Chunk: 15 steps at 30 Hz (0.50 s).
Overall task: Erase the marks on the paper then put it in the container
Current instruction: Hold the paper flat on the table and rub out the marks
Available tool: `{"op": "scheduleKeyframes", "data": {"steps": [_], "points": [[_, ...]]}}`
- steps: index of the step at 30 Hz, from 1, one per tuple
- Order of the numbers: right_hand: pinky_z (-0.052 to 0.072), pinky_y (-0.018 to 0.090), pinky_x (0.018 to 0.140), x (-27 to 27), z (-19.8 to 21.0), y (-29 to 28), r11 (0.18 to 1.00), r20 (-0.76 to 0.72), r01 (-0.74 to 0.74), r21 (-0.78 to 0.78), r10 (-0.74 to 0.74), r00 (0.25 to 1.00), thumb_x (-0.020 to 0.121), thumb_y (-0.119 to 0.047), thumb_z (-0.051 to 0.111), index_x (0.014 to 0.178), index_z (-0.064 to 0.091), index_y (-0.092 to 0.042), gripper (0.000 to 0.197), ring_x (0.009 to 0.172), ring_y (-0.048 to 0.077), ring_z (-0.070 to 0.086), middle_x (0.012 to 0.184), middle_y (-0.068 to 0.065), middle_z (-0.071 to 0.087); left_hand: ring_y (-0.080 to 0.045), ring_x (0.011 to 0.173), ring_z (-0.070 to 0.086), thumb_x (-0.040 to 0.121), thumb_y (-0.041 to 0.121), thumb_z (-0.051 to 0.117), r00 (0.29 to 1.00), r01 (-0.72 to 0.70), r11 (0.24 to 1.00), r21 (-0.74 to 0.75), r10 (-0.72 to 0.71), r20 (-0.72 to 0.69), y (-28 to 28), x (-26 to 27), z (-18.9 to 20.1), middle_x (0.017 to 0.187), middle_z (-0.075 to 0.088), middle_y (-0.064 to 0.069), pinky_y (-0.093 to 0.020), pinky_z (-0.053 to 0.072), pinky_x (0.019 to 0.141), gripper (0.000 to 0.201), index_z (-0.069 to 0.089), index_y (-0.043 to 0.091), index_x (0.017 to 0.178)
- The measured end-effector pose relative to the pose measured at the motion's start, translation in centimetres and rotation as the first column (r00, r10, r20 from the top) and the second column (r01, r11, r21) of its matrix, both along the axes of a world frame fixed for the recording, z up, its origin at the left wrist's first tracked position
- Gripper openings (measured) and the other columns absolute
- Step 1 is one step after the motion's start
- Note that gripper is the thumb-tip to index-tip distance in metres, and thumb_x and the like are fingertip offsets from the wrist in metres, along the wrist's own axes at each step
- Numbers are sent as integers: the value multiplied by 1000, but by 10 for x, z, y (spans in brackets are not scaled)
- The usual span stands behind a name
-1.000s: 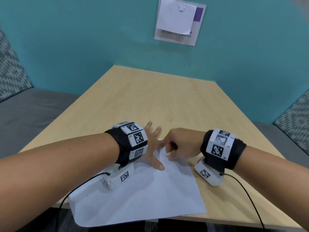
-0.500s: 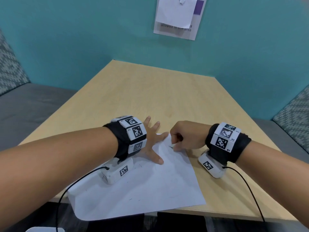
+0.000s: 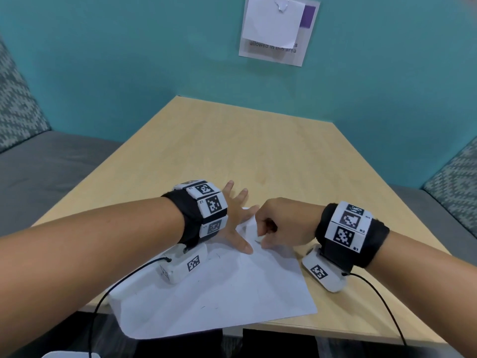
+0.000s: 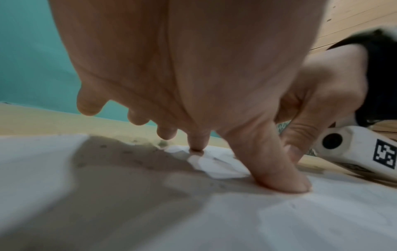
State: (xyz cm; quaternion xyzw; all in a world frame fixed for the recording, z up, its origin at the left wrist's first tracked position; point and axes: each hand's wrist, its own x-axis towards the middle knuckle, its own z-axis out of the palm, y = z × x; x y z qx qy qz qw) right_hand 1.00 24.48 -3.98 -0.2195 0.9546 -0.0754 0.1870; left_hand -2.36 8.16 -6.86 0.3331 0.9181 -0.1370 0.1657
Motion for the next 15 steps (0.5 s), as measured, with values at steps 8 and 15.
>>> {"op": "scheduleKeyframes", "data": {"steps": [8, 15], "points": [[38, 18, 56, -5, 1, 0, 998, -18, 34, 44, -33, 999, 84, -27, 71, 88, 67, -15, 13, 61, 4, 50, 69, -14, 56, -33, 149, -19, 74, 81, 56, 991, -34, 997, -76, 43, 128, -16, 11, 11, 161, -29, -1, -63, 4, 114, 118, -19, 36, 153], [44, 21, 61, 2, 0, -11, 999, -2, -9, 43, 9, 1000, 83, -29, 71, 87, 66, -17, 14, 67, 8, 54, 73, -14, 58, -33, 149, -19, 71, 84, 55, 991, -20, 999, -30, 24, 132, -29, 14, -2, 162, -23, 0, -65, 5, 114, 119, -21, 40, 152]]}}
